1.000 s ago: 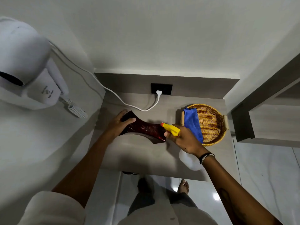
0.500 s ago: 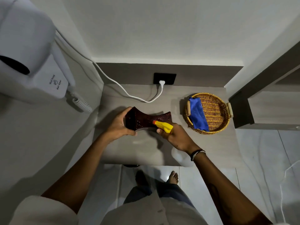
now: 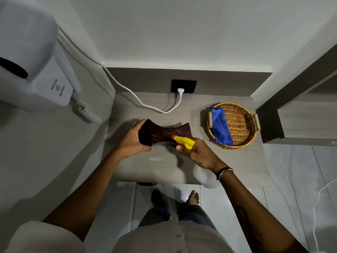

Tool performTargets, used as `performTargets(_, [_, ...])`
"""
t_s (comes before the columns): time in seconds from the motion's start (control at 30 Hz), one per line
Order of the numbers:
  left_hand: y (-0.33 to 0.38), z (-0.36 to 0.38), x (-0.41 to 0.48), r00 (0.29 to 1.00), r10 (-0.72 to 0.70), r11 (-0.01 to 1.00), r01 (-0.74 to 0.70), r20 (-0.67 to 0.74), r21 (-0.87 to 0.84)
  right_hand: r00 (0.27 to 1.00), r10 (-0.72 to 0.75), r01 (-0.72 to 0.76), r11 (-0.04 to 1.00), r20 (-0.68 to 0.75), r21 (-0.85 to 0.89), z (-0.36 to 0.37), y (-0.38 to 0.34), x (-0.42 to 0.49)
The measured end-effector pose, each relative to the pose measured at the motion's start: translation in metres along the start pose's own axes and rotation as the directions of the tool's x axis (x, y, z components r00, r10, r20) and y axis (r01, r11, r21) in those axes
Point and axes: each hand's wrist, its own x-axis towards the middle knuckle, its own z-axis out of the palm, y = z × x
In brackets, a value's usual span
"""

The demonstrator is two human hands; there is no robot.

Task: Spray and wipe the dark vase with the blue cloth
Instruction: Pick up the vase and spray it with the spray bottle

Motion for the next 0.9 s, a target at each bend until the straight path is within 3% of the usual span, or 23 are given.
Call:
performTargets(0.3, [0.025,0.002,-0.004,0.991,0.109,0.991,-0.101,-0.083,0.088,0.998,0.045,-0.041,0.993,-0.034,0.115,-0.011,0.010,-0.015])
performTargets(0.43, [0.048,0.004,0.003,0.978,-0.031,0.996,0.046,-0.205,0.071,0.989,0.090,-0.075,0.989,-0.117,0.130,-0.014,0.016,-0.016])
performTargets(0.6, [0.061,0.005,0.017,0.964,-0.149,0.983,0.169,-0.218,0.074,0.995,0.019,-0.007,0.992,-0.102,0.124,-0.020,0.012,-0.015])
performTargets(0.83, [0.054,-0.011,0.019,0.994,-0.016,0.992,0.030,-0.111,0.123,0.995,-0.047,0.057,0.992,-0.085,0.111,-0.027,0.005,-0.004])
performTargets(0.9, [0.053,-0.011,0.019,0.990,0.038,0.986,-0.015,-0.139,0.164,0.995,-0.061,0.069,0.992,-0.077,0.105,-0.027,0.000,0.001])
